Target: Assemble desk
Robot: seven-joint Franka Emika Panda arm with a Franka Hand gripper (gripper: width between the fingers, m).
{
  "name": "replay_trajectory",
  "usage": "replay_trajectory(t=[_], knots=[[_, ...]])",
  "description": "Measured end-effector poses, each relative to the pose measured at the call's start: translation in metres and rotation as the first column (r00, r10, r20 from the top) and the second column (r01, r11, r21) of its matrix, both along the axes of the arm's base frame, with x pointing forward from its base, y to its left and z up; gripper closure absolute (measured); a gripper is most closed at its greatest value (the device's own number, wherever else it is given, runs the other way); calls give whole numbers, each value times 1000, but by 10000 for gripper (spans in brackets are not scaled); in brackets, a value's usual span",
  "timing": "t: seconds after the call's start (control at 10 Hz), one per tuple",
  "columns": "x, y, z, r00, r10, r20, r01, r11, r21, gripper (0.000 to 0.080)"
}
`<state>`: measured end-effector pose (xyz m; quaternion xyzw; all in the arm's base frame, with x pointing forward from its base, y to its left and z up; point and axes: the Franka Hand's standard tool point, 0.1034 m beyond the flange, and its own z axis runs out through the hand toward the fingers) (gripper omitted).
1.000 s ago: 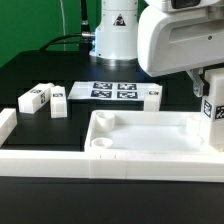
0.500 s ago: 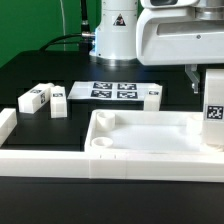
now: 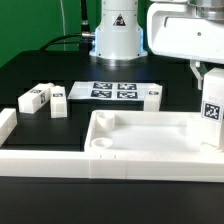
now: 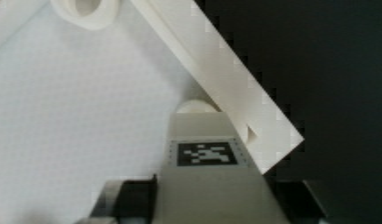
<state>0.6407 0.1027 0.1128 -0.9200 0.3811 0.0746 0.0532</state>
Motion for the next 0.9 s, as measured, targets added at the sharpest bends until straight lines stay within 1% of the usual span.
replay_trajectory(t=[0.2, 0.6, 0.8, 0.9], knots=[[0, 1, 0, 996, -90, -14, 90, 996, -8, 508], [0, 4, 0, 954, -296, -45, 295, 955, -26, 508], [0, 5, 0, 957, -287, -45, 287, 958, -25, 508], [-3, 4, 0, 977, -205, -52, 204, 979, -28, 416]])
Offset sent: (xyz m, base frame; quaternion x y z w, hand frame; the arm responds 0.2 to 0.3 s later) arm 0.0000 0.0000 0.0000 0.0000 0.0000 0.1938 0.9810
